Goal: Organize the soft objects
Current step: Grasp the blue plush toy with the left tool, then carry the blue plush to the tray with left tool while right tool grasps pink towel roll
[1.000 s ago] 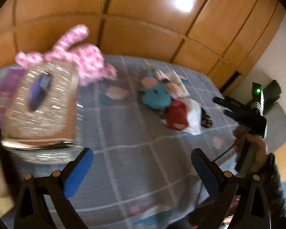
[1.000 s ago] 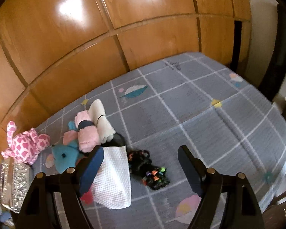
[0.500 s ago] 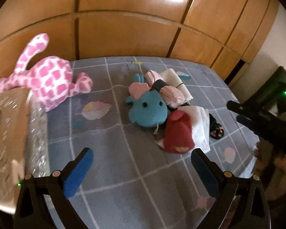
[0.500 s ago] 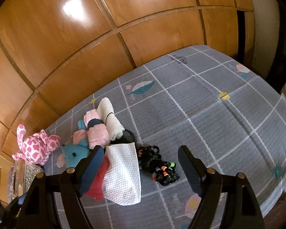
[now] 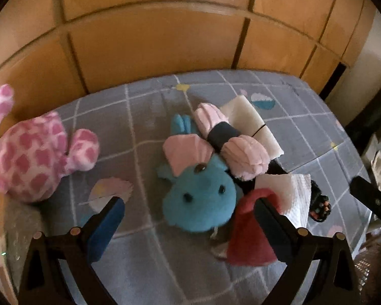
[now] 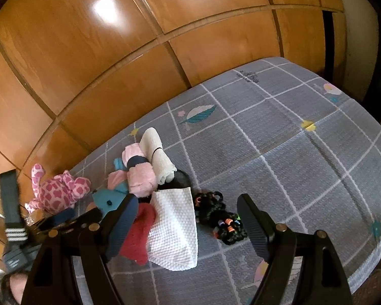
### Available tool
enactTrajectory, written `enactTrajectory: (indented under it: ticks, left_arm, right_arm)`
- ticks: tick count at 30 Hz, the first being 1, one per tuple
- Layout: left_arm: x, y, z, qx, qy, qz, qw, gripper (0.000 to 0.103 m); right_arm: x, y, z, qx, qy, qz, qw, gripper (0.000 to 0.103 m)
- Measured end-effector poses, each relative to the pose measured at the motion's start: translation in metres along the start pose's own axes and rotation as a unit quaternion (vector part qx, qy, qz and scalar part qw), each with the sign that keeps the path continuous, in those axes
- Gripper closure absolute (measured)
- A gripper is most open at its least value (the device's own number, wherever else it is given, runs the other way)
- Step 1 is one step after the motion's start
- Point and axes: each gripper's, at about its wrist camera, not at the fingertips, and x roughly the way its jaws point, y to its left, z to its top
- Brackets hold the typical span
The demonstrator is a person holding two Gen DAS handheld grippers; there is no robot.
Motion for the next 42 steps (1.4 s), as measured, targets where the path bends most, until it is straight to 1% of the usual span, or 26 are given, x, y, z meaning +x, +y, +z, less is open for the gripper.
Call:
enactTrajectory:
  ticks: [1, 3, 4, 5, 6, 7, 8, 9, 12, 15, 19, 23, 26, 29, 32, 36, 39, 42]
  left_arm:
    - [0.005, -0.002, 0.004, 0.003, 0.005, 0.001, 1.0000, 0.003]
    - [0.019, -0.008, 0.011, 0.011, 0.022, 0.005, 0.9997, 0.015]
    - [0.026, -0.009, 0.012, 0.013, 0.029, 0.005, 0.9995, 0.030]
    - [0.033, -0.010, 0.014, 0.015, 0.038, 0.001, 0.9992, 0.040]
    - [0.038, -0.010, 0.014, 0.017, 0.046, -0.002, 0.9988, 0.041]
    - [0.045, -0.009, 0.014, 0.017, 0.057, -0.010, 0.9982, 0.045]
    - [0.049, -0.008, 0.013, 0.012, 0.064, -0.030, 0.9974, 0.048]
    - [0.050, -0.005, 0.012, 0.004, 0.061, -0.041, 0.9973, 0.049]
    - [0.038, 0.001, 0.009, 0.001, 0.039, -0.059, 0.9975, 0.049]
    - [0.021, 0.007, 0.006, 0.003, 0.020, -0.063, 0.9978, 0.049]
    - [0.007, 0.011, 0.006, 0.023, 0.012, -0.057, 0.9981, 0.049]
    - [-0.004, 0.015, 0.016, 0.030, 0.001, -0.049, 0.9984, 0.050]
    - [-0.027, 0.023, 0.029, 0.029, -0.026, -0.045, 0.9982, 0.050]
    - [-0.056, 0.037, 0.042, 0.029, -0.058, -0.033, 0.9974, 0.050]
    - [-0.085, 0.062, 0.056, 0.013, -0.089, -0.016, 0.9958, 0.050]
    - [-0.122, 0.108, 0.066, -0.028, -0.127, 0.019, 0.9913, 0.049]
    - [-0.151, 0.151, 0.065, -0.062, -0.149, 0.053, 0.9855, 0.049]
    - [-0.174, 0.192, 0.056, -0.099, -0.163, 0.082, 0.9783, 0.049]
  right_arm:
    - [0.000, -0.001, 0.000, 0.003, 0.001, 0.001, 1.000, 0.022]
    - [0.000, -0.003, 0.001, 0.009, 0.001, 0.004, 1.000, 0.022]
    - [-0.001, -0.004, 0.001, 0.011, 0.001, 0.006, 1.000, 0.022]
    - [-0.001, -0.005, 0.001, 0.013, 0.000, 0.006, 1.000, 0.022]
    - [-0.001, -0.005, 0.001, 0.014, -0.001, 0.006, 1.000, 0.022]
    - [-0.002, -0.005, 0.002, 0.015, -0.002, 0.005, 1.000, 0.022]
    - [-0.001, -0.005, 0.002, 0.014, -0.003, 0.006, 1.000, 0.022]
    - [-0.001, -0.006, 0.002, 0.014, -0.002, 0.007, 1.000, 0.022]
    - [-0.001, -0.004, 0.002, 0.010, -0.002, 0.007, 1.000, 0.022]
    - [0.002, -0.002, 0.000, 0.002, 0.005, 0.004, 1.000, 0.022]
    - [0.007, 0.004, -0.003, -0.014, 0.012, -0.006, 1.000, 0.022]
    - [0.009, 0.005, -0.005, -0.020, 0.017, -0.017, 1.000, 0.022]
    - [0.012, 0.004, -0.006, -0.020, 0.021, -0.021, 0.999, 0.022]
    - [0.013, 0.005, -0.007, -0.024, 0.024, -0.026, 0.999, 0.022]
    - [0.015, 0.008, -0.008, -0.031, 0.026, -0.033, 0.999, 0.022]
    - [0.017, 0.011, -0.010, -0.042, 0.031, -0.041, 0.998, 0.022]
    - [0.019, 0.014, -0.012, -0.053, 0.034, -0.048, 0.997, 0.022]
    - [0.021, 0.019, -0.014, -0.066, 0.036, -0.050, 0.996, 0.022]
